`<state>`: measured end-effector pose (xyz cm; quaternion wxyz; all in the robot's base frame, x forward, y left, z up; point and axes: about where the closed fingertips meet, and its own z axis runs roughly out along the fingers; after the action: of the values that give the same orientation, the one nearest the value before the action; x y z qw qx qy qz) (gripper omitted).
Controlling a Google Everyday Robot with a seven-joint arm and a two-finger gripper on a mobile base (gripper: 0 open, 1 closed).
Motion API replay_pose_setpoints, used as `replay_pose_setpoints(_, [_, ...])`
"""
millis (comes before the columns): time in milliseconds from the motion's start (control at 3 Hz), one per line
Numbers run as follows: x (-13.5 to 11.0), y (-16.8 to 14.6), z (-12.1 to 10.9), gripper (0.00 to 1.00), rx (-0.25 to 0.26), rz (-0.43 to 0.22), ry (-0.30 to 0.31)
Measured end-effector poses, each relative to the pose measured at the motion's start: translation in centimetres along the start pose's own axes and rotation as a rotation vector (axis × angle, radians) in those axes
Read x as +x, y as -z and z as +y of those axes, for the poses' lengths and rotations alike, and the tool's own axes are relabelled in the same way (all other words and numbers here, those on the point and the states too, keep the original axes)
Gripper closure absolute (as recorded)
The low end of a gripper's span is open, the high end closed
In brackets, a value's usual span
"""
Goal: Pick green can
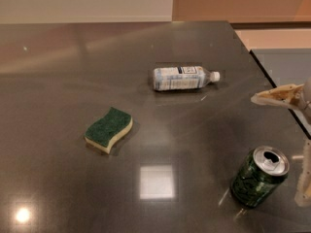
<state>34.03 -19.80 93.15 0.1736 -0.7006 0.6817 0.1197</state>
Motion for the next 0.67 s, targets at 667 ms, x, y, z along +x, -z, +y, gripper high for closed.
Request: replay_pose_setpoints(667, [0.5, -2.3, 2.0, 0.00, -0.021, -0.028, 0.039])
